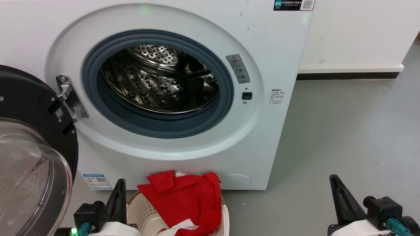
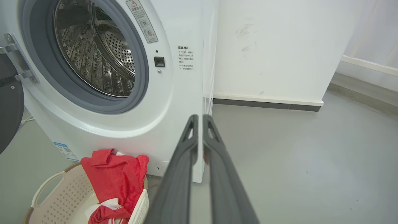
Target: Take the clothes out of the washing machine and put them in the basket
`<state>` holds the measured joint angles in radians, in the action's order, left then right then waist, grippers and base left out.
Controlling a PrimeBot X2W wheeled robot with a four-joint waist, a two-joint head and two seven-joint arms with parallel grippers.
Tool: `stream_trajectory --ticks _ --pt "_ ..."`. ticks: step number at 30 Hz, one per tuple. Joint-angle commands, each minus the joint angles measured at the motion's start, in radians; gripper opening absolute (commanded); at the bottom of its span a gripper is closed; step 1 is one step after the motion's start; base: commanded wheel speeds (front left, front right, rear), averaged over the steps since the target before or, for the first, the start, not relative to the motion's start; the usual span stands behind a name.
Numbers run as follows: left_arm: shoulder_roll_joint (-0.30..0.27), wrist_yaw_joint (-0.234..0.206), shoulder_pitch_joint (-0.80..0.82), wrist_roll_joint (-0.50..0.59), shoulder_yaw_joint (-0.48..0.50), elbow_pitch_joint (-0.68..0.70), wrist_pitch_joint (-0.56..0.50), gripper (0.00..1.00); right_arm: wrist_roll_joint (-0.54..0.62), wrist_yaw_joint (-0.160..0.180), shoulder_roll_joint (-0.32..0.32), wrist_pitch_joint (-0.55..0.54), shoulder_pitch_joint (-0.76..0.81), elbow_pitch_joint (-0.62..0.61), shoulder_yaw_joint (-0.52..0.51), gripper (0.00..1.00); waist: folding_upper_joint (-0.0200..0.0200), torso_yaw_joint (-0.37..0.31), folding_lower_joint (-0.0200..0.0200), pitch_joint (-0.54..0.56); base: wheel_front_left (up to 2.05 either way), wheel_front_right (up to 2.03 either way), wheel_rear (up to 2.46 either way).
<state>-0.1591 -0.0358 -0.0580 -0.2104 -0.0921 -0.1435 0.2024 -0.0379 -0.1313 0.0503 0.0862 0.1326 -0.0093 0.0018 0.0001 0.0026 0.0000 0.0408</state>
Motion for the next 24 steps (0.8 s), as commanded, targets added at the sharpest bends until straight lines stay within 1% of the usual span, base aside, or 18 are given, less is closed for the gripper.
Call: stream_trajectory --ticks 1,15,16,24 --pt "-0.002 0.005 0.019 -0.037 0.012 0.004 -0.012 0.00 -0.046 0.000 0.001 0.001 -0.004 -0.012 0.003 0.00 -0.0001 0.000 0.0000 -0.001 0.00 0.00 0.00" --pt "0.019 0.036 0.047 -0.294 0.047 -0.013 -0.068 0.00 -0.356 0.000 0.020 -0.021 -0.055 0.040 0.002 0.00 -0.0001 0.000 0.0000 -0.005 0.00 0.00 0.00" --pt "0.023 0.041 0.052 -0.343 0.054 -0.016 -0.079 0.00 -0.415 0.000 0.023 -0.025 -0.064 0.050 0.001 0.00 -0.0001 0.000 0.0000 -0.007 0.00 0.00 0.00" --pt "0.033 0.056 0.067 -0.467 0.071 -0.025 -0.106 0.00 -0.559 0.000 0.028 -0.037 -0.086 0.073 -0.002 0.00 -0.0001 -0.001 0.0000 -0.009 0.00 0.00 0.00"
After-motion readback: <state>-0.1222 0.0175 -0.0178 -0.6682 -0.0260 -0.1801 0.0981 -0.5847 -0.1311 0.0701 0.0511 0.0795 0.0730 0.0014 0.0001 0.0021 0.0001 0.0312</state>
